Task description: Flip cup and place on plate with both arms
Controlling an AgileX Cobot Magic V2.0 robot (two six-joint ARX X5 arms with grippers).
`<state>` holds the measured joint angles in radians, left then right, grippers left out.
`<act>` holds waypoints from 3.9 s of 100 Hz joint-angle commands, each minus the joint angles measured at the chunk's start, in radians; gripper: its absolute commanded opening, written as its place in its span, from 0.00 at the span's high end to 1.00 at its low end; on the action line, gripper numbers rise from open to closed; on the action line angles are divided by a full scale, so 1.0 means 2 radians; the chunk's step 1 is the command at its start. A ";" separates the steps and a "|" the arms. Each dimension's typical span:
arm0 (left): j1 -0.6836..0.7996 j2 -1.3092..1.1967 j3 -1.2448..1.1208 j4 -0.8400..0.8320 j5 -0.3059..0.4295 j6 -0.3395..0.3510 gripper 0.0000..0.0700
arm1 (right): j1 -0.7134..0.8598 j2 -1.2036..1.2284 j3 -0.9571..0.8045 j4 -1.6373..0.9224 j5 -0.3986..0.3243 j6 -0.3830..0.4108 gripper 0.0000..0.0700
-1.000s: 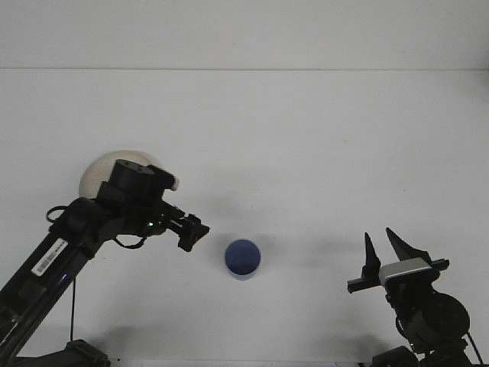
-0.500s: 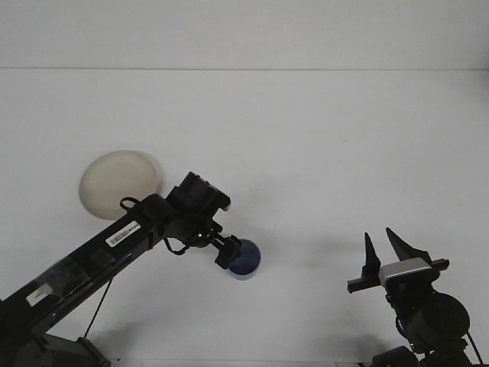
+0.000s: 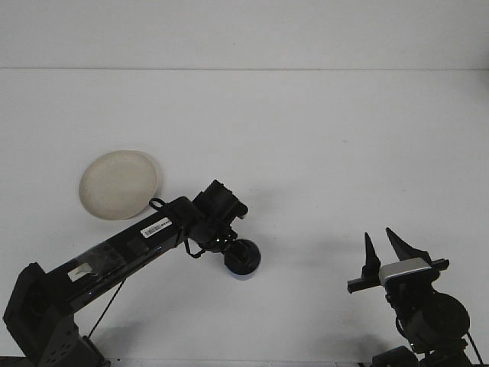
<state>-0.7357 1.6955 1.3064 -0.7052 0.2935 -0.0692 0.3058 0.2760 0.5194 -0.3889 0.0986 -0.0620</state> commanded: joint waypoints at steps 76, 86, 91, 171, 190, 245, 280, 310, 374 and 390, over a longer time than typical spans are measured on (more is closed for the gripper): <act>0.087 -0.129 0.105 -0.075 -0.116 0.017 0.98 | 0.001 0.000 0.004 0.006 0.000 0.003 0.59; 0.147 -0.156 0.105 -0.085 -0.126 0.022 0.98 | 0.001 0.000 0.004 0.006 0.000 0.003 0.59; 0.180 -0.164 0.106 -0.093 -0.126 0.030 0.98 | 0.001 0.000 0.004 0.006 -0.001 0.003 0.59; 0.435 -0.019 0.105 -0.091 -0.126 0.080 0.98 | 0.001 0.000 0.004 0.006 -0.002 0.003 0.59; 0.450 0.015 0.105 -0.076 -0.126 0.086 0.98 | 0.001 0.000 0.004 0.006 -0.002 0.003 0.59; 0.451 0.010 0.146 -0.054 -0.053 0.088 0.45 | 0.001 0.000 0.004 0.006 -0.002 0.003 0.59; 0.457 -0.161 0.166 -0.065 -0.053 0.077 0.45 | 0.001 0.000 0.004 0.005 0.017 0.003 0.59; 0.440 -0.320 0.081 -0.044 -0.053 0.083 0.89 | 0.001 0.000 0.004 0.004 0.034 0.020 0.61; 0.436 -0.683 -0.396 0.303 -0.073 0.051 0.98 | 0.001 -0.001 0.004 0.064 0.072 0.056 1.00; 0.436 -0.708 -0.395 0.317 -0.073 0.051 0.98 | 0.001 -0.001 0.004 0.064 0.071 0.056 1.00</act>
<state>0.1352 0.2905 0.5034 -0.0937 0.1539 0.0383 0.3058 0.2760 0.5194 -0.2718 0.2394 0.0345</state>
